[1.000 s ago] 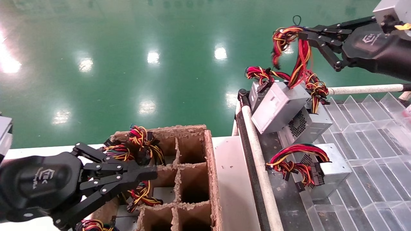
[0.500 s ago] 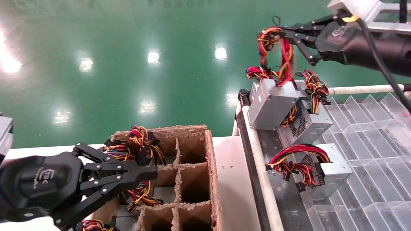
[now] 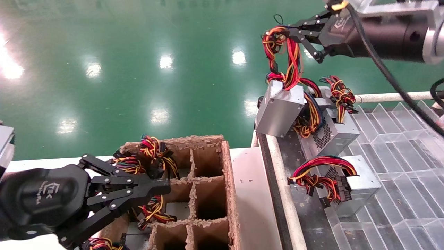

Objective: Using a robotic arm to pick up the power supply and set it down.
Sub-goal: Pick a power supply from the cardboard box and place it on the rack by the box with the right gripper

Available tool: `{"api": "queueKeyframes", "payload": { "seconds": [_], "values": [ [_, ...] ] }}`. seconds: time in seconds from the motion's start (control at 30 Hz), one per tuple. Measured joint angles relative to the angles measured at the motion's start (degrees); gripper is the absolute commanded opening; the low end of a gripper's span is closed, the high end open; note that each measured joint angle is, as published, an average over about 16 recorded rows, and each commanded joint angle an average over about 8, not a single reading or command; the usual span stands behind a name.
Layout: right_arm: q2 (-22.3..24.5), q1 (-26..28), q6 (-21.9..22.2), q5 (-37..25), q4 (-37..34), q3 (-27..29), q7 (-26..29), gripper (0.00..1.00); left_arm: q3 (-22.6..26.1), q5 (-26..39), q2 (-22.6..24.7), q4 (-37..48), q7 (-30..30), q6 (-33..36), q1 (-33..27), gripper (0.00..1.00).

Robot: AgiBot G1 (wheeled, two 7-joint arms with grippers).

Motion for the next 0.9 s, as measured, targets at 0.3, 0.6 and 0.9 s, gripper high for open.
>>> {"api": "queueKeyframes", "payload": {
  "seconds": [0.3, 0.6, 0.9],
  "values": [
    [2.6, 5.0, -10.3, 4.5, 0.1, 0.1, 2.2, 0.00, 0.0, 0.0, 0.0, 0.0, 0.0, 0.0, 0.0, 0.00],
    [8.4, 7.0, -18.2, 9.9, 0.1, 1.3, 2.5, 0.00, 0.0, 0.0, 0.0, 0.0, 0.0, 0.0, 0.0, 0.00],
    [12.6, 5.5, -20.2, 13.8, 0.1, 2.5, 1.1, 0.00, 0.0, 0.0, 0.0, 0.0, 0.0, 0.0, 0.0, 0.00]
  ]
}}
